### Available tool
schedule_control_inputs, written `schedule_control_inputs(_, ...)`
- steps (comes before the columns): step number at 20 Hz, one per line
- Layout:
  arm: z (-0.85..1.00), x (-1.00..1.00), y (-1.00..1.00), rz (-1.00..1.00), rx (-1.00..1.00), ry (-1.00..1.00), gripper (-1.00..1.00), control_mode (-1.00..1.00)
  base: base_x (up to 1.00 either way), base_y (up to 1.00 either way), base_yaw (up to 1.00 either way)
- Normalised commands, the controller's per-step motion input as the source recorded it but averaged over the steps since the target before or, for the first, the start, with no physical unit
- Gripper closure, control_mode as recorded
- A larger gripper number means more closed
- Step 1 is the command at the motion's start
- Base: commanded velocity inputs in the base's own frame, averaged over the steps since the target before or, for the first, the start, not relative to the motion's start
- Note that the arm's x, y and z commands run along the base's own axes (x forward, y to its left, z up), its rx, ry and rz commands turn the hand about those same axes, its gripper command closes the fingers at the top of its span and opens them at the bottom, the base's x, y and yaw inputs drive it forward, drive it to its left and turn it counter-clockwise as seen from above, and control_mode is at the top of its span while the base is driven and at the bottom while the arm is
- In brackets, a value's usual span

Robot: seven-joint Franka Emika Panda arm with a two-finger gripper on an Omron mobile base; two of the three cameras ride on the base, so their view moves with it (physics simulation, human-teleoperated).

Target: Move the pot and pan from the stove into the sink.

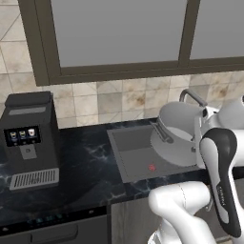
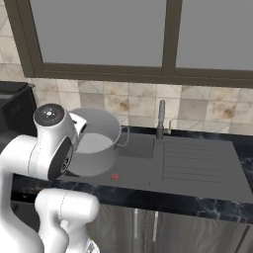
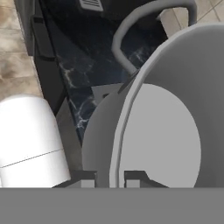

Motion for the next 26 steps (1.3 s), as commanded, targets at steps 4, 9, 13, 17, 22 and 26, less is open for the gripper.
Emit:
schedule_control_inputs(4, -0.01, 0.26, 0.0, 0.0, 0.0, 0.0, 1.0, -1.0, 0.0, 0.0, 0.0)
schedule_control_inputs(9, -0.07, 0.22, 0.03, 0.0, 0.0, 0.0, 1.0, -1.0, 0.0, 0.0, 0.0)
schedule_control_inputs(13, -0.11, 0.25, 0.06, 0.0, 0.0, 0.0, 1.0, -1.0, 0.0, 0.0, 0.0)
schedule_control_inputs(17, -0.21, 0.24, 0.11, 0.0, 0.0, -0.03, 1.0, -1.0, 0.0, 0.0, 0.0)
schedule_control_inputs(22, -0.27, 0.23, 0.09, 0.0, -0.01, -0.07, 1.0, -1.0, 0.0, 0.0, 0.0)
schedule_control_inputs(26, -0.33, 0.29, 0.06, 0.0, -0.01, -0.07, 1.0, -1.0, 0.0, 0.0, 0.0)
